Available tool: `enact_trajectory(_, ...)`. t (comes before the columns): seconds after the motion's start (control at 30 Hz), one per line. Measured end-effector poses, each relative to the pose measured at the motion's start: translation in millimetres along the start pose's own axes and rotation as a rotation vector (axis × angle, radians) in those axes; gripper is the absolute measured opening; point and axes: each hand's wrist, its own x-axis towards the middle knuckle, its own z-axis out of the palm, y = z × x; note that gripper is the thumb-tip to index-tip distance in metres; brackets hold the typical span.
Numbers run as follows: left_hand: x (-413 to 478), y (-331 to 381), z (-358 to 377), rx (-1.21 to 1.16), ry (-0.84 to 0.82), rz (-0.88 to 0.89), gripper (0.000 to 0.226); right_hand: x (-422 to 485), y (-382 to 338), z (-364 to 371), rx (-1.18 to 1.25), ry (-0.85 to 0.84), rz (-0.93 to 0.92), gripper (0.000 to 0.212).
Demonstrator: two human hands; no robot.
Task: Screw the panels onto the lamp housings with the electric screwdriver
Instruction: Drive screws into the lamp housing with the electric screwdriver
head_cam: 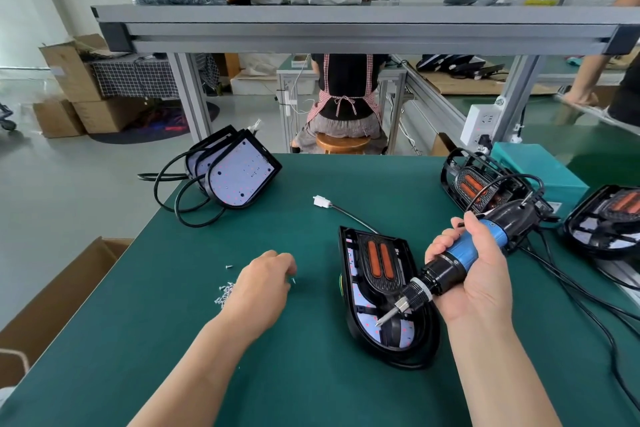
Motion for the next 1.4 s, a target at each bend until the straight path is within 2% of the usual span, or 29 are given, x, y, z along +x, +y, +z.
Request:
enact_trajectory(0.1,9.5,5.6,-10.8,0.096,-0.11,0.05,0.009,-1.0,0.6,0.2,0.001,0.003,0.006,0.015)
enact_trajectory(0.23,17.5,8.0,-21.5,0.171,-0.223,0.072,0.015,-2.2,1.1,1.8,-0.005,-0.001,0.013,0.015)
enact_trajectory(0.3,16.6,8.2,-20.5,0.115,-0.194,0.026,0.016,-2.8,1.0,1.1,-0.003,-0.002,0.014,0.015)
enact_trajectory(0.37,14.0,13.0,-15.4,0.062,-0.159,-0.01,0.005,-2.9,1.1,0.2,-0.003,0.002,0.012,0.015)
enact_trajectory(0.6,9.2,32.0,-1.7,0.234,-0.2,0.057,0.016,-5.8,2.3,6.1,-0.004,-0.001,0.021,0.016)
enact_trajectory(0.8,-17.0,26.2,9.9,0.281,-0.003,0.09,0.024,-5.0,1.0,4.3,-0.006,-0.003,0.012,0.016)
enact_trajectory(0.83,-22.1,25.8,10.2,0.196,0.036,0.087,0.023,-4.9,1.0,4.1,-0.008,-0.001,0.008,0.016)
enact_trajectory(0.9,-31.6,30.7,8.6,-0.203,0.094,0.001,0.018,-4.5,1.2,4.3,-0.004,0.006,-0.007,0.016)
enact_trajectory(1.0,-45.9,43.7,3.8,-0.921,-0.042,-0.183,0.012,-4.5,2.0,6.4,0.002,0.036,-0.042,0.015)
enact_trajectory(1.1,-58.0,59.5,2.5,-1.416,-0.159,-0.274,0.008,-5.5,1.9,10.9,0.02,0.059,-0.069,0.016)
enact_trajectory(1.23,-66.3,73.5,0.1,-1.744,-0.199,-0.349,0.008,-9.0,2.2,17.0,0.051,0.061,-0.099,0.016)
enact_trajectory(1.4,-69.7,84.6,-1.9,-1.872,-0.194,-0.413,0.007,-12.7,4.0,19.5,0.057,0.074,-0.124,0.018)
